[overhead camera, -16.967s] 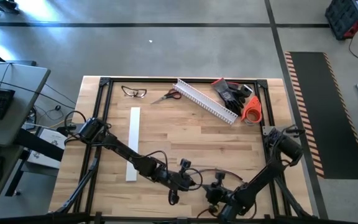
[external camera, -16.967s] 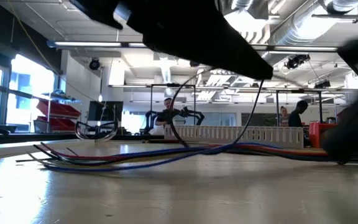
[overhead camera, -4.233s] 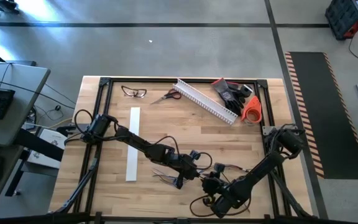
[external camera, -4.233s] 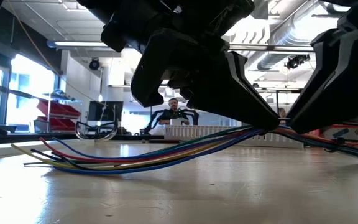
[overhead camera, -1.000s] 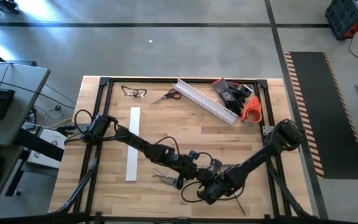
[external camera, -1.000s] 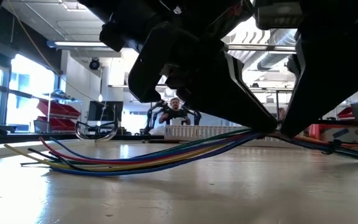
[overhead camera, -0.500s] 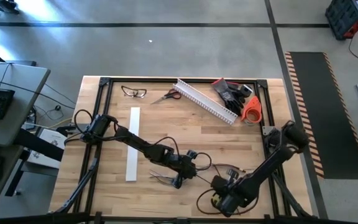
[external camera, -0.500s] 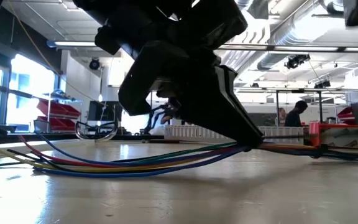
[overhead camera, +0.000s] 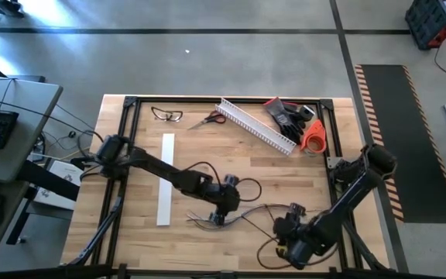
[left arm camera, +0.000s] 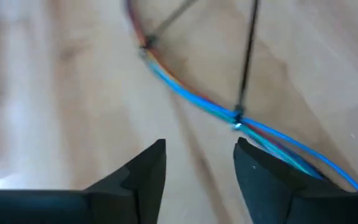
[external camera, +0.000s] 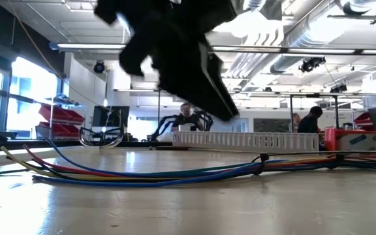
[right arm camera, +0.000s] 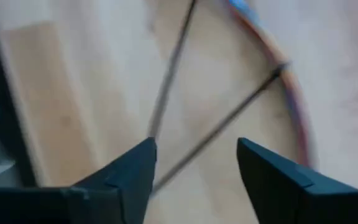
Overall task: Ziptie cables
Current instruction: Put the zip tied cable wires into the white cable duct
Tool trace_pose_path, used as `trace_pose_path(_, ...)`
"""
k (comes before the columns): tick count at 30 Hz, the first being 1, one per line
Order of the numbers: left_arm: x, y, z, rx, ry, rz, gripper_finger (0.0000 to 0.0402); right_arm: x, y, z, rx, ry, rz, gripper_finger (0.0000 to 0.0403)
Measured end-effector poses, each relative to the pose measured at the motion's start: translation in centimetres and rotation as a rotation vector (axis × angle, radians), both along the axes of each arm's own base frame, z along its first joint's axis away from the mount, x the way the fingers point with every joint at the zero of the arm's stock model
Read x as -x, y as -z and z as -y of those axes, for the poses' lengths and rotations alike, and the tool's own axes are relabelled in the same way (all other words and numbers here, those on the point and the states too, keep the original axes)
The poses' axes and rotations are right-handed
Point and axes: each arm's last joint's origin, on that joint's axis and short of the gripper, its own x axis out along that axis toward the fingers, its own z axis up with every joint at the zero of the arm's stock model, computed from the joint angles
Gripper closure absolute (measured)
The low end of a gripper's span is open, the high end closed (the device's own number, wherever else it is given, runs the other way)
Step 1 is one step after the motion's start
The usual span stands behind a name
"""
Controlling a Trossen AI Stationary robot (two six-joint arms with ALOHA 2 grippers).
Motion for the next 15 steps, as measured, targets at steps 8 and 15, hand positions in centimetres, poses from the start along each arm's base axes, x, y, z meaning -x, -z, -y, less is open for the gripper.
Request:
trace_pose_path(8,-0.9,-2.6,-9.2,-0.048,-0.096,0.052,0.0233,1.6,1.1,2.1,0.260,0.007,0.078,0.0175)
trace_pose_path(15,-0.5,-3.7,-22.0,-0.179,-0.108,0.198,0.0233,3.7,5.2,5.9,0.218,0.090,0.149,0.0187)
